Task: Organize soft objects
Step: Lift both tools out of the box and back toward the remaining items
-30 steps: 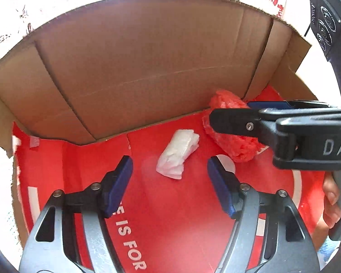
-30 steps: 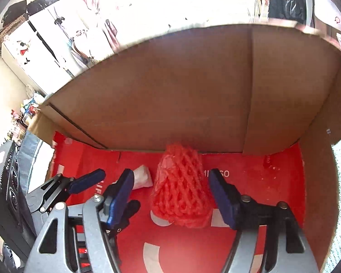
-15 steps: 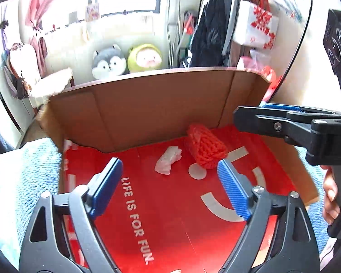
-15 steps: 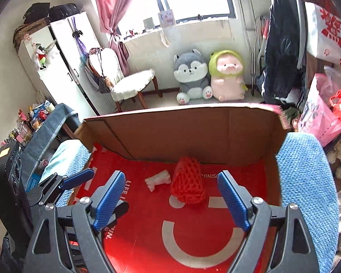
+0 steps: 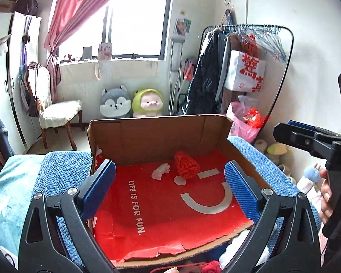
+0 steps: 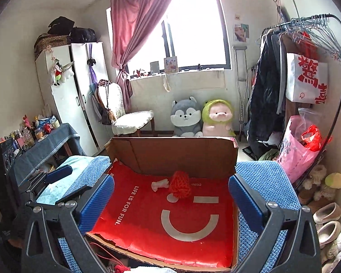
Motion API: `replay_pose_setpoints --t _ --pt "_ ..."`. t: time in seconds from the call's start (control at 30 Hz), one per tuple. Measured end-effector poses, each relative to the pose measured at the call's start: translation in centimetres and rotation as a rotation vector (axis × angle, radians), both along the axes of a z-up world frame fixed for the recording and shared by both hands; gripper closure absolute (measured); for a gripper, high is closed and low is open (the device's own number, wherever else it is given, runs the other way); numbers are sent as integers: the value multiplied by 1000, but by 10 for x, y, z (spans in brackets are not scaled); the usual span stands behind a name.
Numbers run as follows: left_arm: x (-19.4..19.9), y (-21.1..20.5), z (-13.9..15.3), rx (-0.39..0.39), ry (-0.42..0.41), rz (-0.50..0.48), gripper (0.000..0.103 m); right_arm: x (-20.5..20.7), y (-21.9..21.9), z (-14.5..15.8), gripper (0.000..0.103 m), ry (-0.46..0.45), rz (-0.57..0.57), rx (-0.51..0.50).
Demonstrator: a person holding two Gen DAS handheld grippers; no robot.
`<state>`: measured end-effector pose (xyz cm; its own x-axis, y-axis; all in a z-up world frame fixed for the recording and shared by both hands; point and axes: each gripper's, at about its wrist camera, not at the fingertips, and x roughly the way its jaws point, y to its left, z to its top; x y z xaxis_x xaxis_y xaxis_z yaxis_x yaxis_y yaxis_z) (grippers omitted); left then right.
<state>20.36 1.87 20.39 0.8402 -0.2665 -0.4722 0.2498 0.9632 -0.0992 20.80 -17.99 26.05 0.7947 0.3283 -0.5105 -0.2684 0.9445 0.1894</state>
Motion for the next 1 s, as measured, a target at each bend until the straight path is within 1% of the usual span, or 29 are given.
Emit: replay_pose_setpoints --t 0.17,0.27,0.37,0.53,0.7,0.8,1.0 --pt "-39 0 8 -20 -60 -6 3 -49 -5 3 0 -84 -18 -13" --pt "-62 1 7 -44 -84 7 3 -76 -5 -1 0 -127 -42 -27" --pt "-85 1 5 -43 -119 28 3 -101 -9 -7 0 -166 -81 -27" --pt "-123 0 -5 -21 -206 78 2 -136 -12 -30 0 -214 -142 -62" --pt "-156 -6 -22 26 -266 115 1 -158 -16 -61 0 -211 -182 -46" --pt "-171 -7 -35 26 -274 127 1 -171 -16 -80 0 -221 -204 -33" --pt "-187 -11 -64 30 -256 124 1 -188 -13 -108 0 -231 -232 -32"
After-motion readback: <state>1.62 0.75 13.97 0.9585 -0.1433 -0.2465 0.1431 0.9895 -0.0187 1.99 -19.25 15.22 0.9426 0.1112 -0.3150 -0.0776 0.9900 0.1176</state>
